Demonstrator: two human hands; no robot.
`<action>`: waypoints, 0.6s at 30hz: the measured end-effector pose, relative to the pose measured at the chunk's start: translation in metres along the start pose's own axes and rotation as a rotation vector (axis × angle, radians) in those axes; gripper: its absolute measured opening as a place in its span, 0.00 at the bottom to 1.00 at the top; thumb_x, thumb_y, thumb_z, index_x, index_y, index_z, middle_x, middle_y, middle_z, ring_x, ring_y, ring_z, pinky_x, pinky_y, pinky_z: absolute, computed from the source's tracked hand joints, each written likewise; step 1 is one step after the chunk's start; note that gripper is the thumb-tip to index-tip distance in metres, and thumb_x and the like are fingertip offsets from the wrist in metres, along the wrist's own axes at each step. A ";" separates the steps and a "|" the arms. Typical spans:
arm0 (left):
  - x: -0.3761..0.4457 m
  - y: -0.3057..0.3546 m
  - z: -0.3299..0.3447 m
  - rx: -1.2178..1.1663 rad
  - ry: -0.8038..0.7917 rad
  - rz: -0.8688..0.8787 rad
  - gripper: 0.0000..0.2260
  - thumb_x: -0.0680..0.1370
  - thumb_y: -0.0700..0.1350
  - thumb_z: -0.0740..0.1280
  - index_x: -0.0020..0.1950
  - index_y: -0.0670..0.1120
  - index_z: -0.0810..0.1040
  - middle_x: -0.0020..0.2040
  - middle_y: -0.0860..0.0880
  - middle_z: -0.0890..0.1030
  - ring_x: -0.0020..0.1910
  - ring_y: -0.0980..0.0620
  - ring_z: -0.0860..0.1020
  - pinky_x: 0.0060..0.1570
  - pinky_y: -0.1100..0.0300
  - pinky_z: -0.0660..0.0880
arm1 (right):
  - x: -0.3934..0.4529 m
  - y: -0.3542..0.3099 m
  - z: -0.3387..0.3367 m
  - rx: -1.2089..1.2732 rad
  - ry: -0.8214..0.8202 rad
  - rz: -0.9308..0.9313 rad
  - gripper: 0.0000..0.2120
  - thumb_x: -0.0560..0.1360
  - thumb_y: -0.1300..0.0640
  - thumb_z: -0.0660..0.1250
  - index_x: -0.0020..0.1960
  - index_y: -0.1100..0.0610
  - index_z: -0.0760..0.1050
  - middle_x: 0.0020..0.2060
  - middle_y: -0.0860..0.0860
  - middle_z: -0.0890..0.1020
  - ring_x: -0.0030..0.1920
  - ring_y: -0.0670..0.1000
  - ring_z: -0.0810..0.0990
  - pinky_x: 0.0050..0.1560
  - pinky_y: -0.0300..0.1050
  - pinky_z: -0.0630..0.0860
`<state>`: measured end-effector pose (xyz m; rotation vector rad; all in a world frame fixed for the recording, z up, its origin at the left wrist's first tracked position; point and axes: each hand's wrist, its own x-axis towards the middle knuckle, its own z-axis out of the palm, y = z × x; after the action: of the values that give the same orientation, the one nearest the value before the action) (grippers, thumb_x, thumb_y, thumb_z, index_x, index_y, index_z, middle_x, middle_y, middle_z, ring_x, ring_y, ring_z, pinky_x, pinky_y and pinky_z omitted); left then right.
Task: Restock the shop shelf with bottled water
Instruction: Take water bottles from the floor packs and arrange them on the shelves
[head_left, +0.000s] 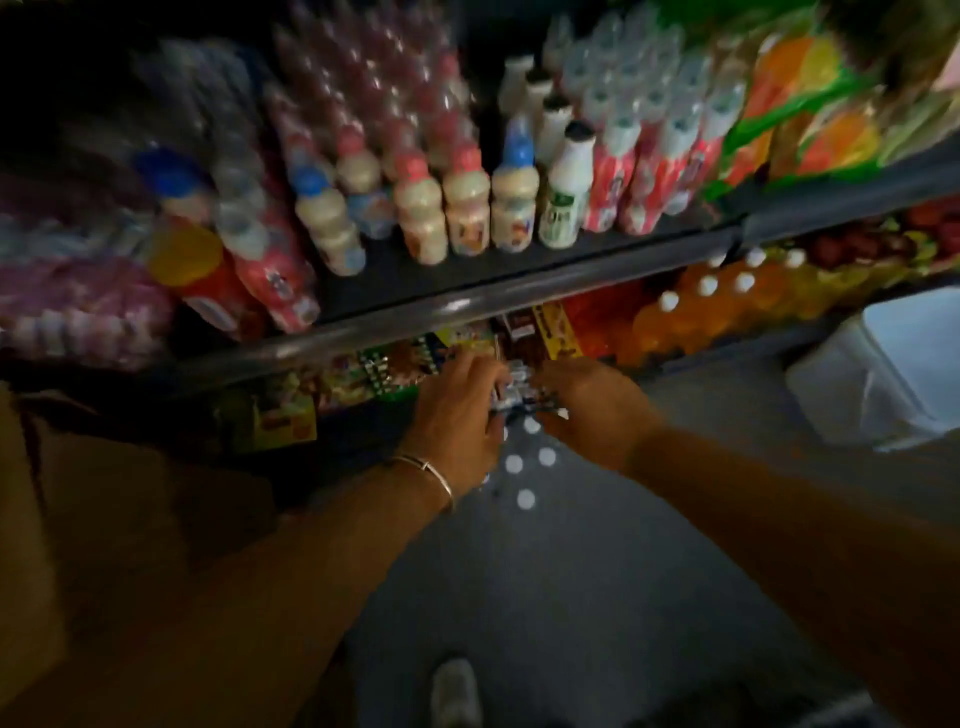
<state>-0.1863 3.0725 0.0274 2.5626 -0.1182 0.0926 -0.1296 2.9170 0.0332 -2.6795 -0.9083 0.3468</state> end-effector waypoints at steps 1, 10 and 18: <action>-0.006 -0.012 0.023 -0.015 -0.015 -0.019 0.14 0.69 0.34 0.69 0.52 0.42 0.75 0.54 0.42 0.73 0.53 0.40 0.74 0.51 0.45 0.72 | -0.001 0.011 0.029 -0.002 -0.045 0.030 0.16 0.75 0.58 0.65 0.61 0.60 0.73 0.59 0.58 0.76 0.60 0.59 0.74 0.56 0.50 0.71; -0.053 -0.104 0.208 -0.100 -0.215 -0.139 0.17 0.72 0.35 0.67 0.59 0.45 0.72 0.59 0.47 0.71 0.60 0.46 0.71 0.60 0.48 0.69 | -0.007 0.084 0.250 0.072 -0.361 0.235 0.32 0.72 0.48 0.70 0.72 0.53 0.61 0.67 0.53 0.70 0.66 0.55 0.70 0.63 0.48 0.68; -0.083 -0.168 0.306 -0.101 -0.270 -0.213 0.16 0.71 0.36 0.67 0.58 0.44 0.71 0.58 0.45 0.70 0.59 0.46 0.72 0.59 0.47 0.70 | -0.003 0.126 0.378 0.345 -0.216 0.382 0.46 0.64 0.52 0.78 0.74 0.53 0.56 0.70 0.54 0.68 0.68 0.56 0.69 0.64 0.47 0.67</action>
<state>-0.2388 3.0515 -0.3270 2.4579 0.0475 -0.3319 -0.1819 2.8923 -0.3614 -2.5051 -0.3356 0.8093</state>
